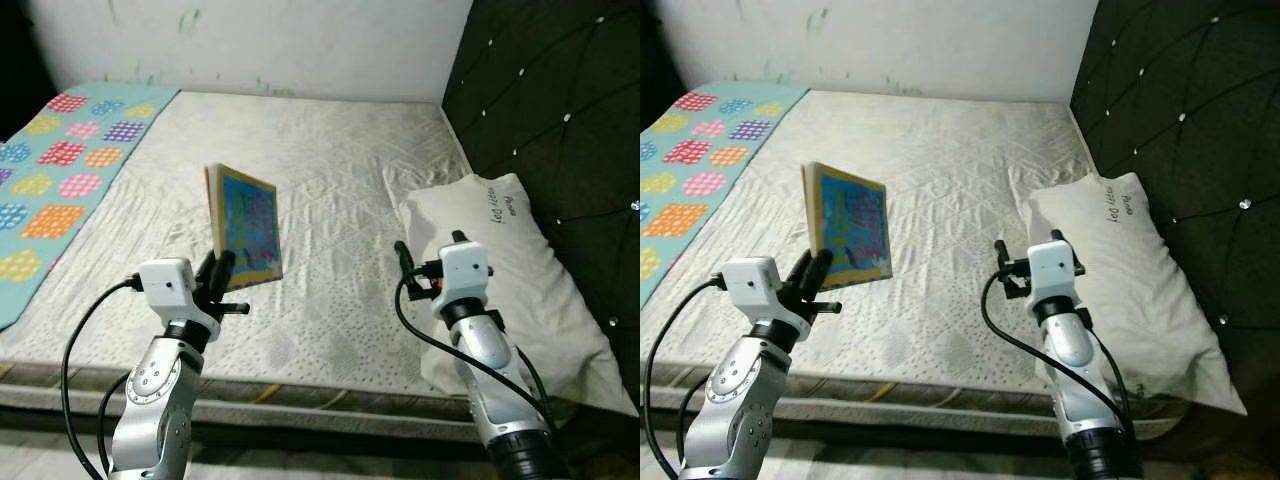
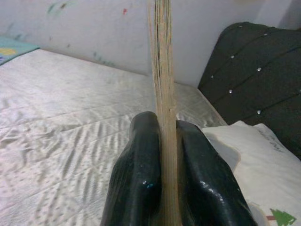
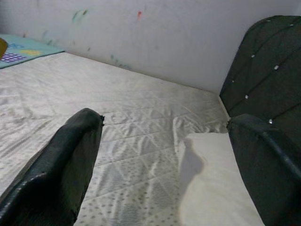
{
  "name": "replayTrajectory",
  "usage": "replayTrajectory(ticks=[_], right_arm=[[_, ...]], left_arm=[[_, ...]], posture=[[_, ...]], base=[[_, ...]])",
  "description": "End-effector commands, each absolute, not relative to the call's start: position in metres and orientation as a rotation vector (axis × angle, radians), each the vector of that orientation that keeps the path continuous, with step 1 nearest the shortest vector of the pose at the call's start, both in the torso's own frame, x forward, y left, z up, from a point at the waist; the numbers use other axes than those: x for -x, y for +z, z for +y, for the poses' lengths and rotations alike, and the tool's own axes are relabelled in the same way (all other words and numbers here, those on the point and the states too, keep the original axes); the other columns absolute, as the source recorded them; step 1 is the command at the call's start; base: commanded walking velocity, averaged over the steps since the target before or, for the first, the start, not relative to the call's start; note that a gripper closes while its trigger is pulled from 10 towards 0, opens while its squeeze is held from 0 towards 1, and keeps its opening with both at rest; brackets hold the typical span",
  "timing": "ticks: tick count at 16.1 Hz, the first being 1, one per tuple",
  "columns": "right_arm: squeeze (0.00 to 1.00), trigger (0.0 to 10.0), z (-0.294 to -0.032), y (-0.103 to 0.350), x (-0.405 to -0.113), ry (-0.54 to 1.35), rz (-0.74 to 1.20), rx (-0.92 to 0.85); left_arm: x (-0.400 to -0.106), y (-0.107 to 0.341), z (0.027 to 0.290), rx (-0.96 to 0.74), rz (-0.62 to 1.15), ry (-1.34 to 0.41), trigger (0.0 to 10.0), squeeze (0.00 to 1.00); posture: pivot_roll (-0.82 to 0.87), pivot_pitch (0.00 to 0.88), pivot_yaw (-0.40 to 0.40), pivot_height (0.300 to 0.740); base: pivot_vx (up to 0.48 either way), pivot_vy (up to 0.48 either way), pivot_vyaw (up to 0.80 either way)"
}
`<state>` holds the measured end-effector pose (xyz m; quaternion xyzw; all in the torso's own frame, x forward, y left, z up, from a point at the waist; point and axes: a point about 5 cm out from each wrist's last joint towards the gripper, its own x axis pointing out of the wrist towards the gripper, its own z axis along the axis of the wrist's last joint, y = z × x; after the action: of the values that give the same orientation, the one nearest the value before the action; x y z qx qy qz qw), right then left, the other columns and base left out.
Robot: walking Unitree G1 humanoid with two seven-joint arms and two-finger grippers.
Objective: Clean up the room
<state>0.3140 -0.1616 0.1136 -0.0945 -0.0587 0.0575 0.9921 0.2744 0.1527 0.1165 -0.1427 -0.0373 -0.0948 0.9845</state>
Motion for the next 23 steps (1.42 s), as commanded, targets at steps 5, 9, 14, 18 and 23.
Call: replayTrajectory(ticks=[5,9,14,18,23], right_arm=[[0.0,10.0,-0.1718,0.1135,-0.3135,0.089,-0.115,0.207],[0.0,10.0,-0.1711,0.1131,-0.314,0.089,-0.115,0.199],[0.0,10.0,-0.171,0.1132,-0.3144,0.089,-0.116,0.202],[0.0,10.0,-0.1711,0.1133,-0.3171,0.091,-0.118,0.203],[0.0,10.0,-0.1688,0.1126,-0.3173,0.093,-0.123,0.202]], left_arm=[[-0.2771,0.1283,0.1401,0.298,-0.126,-0.245,10.0,0.0],[-0.2775,0.1278,0.1396,0.296,-0.123,-0.247,10.0,0.0],[-0.278,0.1273,0.1402,0.293,-0.119,-0.242,10.0,0.0],[-0.2803,0.1264,0.1416,0.29,-0.11,-0.213,10.0,0.0],[-0.2802,0.1235,0.1454,0.28,-0.093,-0.19,10.0,0.0]], posture=[[-0.03,0.038,-0.009,0.74],[-0.03,0.035,-0.008,0.74],[-0.03,0.032,-0.009,0.74],[-0.02,0.022,-0.012,0.74],[0.0,0.003,-0.014,0.74]], base=[[0.307,0.0,0.0],[0.311,0.0,0.0],[0.298,0.0,0.0],[0.0,0.0,0.0],[0.0,0.0,0.0]])
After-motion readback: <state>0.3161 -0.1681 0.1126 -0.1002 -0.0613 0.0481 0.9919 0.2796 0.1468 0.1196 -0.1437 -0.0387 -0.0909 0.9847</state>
